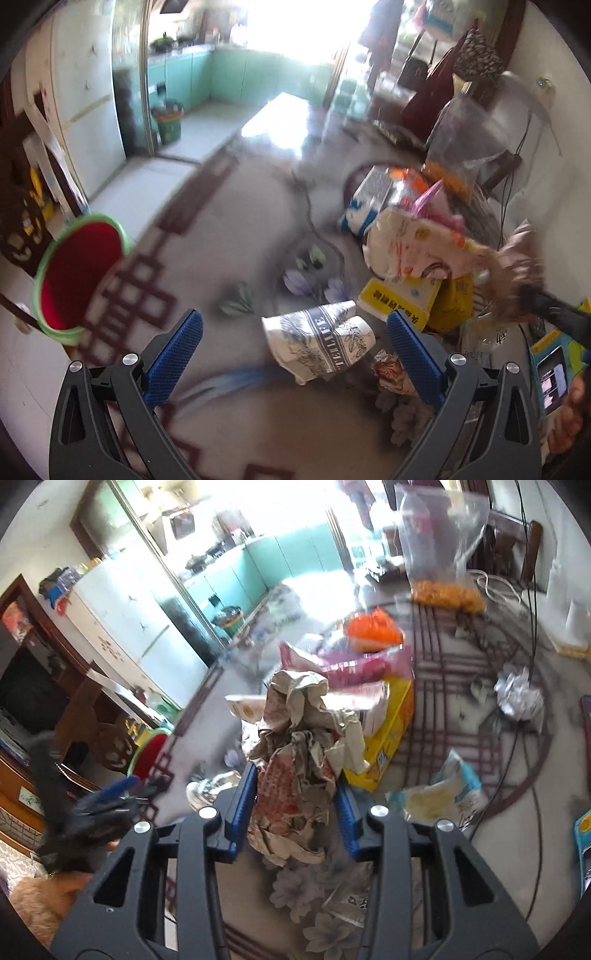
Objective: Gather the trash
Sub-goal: 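Grasp the white printed paper cup with the left gripper while the right gripper grasps crumpled paper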
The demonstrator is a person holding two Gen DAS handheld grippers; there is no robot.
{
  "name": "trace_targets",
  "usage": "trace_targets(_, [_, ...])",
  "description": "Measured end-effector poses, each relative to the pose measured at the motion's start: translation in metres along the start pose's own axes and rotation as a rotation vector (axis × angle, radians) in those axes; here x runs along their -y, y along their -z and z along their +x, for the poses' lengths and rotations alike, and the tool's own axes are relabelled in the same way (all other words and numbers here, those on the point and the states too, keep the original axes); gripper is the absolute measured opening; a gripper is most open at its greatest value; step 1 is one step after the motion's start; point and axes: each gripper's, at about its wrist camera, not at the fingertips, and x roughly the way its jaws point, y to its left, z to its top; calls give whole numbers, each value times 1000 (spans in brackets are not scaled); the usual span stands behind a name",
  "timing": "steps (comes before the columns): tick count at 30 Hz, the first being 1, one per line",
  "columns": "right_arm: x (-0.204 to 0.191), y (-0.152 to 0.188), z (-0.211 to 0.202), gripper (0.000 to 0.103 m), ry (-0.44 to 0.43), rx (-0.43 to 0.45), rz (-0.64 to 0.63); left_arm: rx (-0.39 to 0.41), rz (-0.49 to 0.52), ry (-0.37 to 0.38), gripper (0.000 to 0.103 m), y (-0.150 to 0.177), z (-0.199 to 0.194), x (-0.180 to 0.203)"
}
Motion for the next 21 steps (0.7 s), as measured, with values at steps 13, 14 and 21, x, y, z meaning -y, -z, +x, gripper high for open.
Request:
trace_targets(13, [-7,7,-9,41,-25,-3,-17,-168,9,-8,87,6,67,24])
trace_targets(14, [-8,8,-9,41,-23,-3,-21,-170,10,-3,87,6,68,25])
trace_targets(21, [-24,8,-17,41,-38,14,-53,-119,-1,59,45,-1,44,19])
